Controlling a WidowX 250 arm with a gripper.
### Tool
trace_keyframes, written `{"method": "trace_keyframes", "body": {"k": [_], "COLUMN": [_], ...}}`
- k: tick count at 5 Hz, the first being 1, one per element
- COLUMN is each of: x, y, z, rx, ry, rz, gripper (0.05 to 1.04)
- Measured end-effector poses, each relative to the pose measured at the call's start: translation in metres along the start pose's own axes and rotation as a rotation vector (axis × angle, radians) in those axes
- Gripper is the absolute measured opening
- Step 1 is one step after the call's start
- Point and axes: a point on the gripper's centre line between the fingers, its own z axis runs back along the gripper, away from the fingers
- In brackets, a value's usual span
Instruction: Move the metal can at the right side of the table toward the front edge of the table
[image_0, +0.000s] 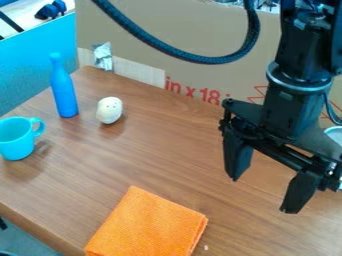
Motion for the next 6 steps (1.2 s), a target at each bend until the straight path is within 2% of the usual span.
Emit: {"method": "trace_keyframes", "body": {"k": [1,2,3,4,6], "x": [-0.001,0.045,0.084,0.107,0.129], "y": [0.0,-0.009,-0.017,-0.022,-0.025], "z": [-0.008,-0.038,-0.038,-0.042,-0.037], "rx": [0.012,0.023,0.045,0.073,0.032], "ry": [0.027,0.085,0.059,0.056,-0.023], "rz": [-0.001,0.034,0.032,0.031,0.071], "gripper": [1.001,1.001,1.001,1.001,1.001]}}
